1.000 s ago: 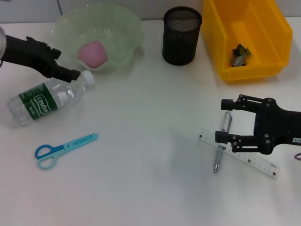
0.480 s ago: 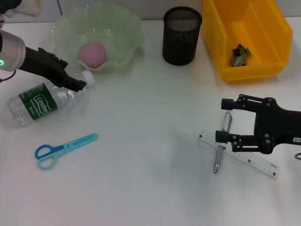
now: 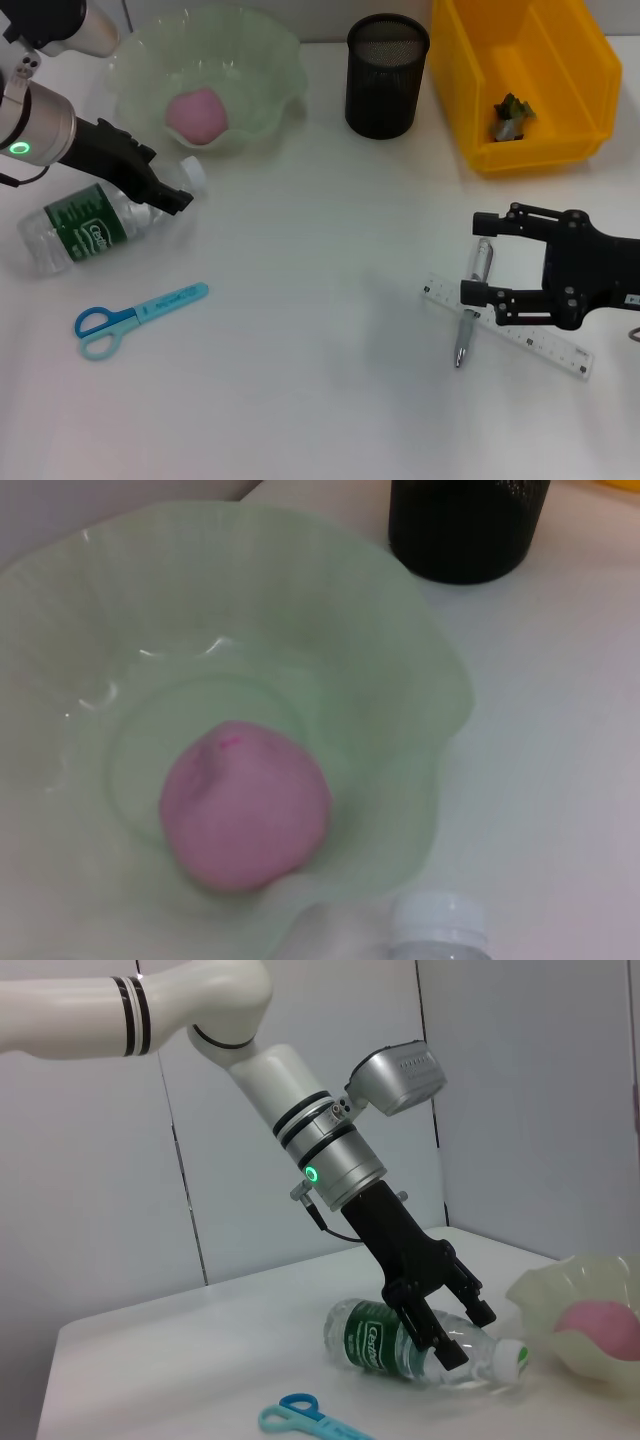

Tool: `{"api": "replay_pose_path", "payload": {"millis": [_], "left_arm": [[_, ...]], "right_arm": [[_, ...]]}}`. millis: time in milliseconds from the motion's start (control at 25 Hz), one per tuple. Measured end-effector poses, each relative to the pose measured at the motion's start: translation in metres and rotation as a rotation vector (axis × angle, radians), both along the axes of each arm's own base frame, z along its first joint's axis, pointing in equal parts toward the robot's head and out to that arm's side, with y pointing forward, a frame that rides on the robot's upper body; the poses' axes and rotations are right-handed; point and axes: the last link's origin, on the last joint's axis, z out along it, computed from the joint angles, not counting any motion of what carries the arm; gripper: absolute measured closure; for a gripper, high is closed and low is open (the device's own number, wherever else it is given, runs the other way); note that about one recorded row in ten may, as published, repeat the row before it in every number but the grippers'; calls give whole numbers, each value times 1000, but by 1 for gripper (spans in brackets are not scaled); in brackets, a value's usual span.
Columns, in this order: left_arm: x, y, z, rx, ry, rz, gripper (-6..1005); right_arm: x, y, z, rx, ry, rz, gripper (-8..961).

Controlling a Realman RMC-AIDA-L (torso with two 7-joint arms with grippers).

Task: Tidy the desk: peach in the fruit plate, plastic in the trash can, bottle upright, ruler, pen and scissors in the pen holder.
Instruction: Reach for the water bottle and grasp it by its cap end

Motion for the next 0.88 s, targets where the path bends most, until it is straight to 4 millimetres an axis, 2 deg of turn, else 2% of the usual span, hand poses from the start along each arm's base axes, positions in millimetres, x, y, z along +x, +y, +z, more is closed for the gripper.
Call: {"api": "replay_pose_path", "payload": {"millis": [880], "left_arm": [[16,-6,-28,-98,37,-94,186]], "right_arm": [[0,-3,-1,-10,14,-6,119]]}}
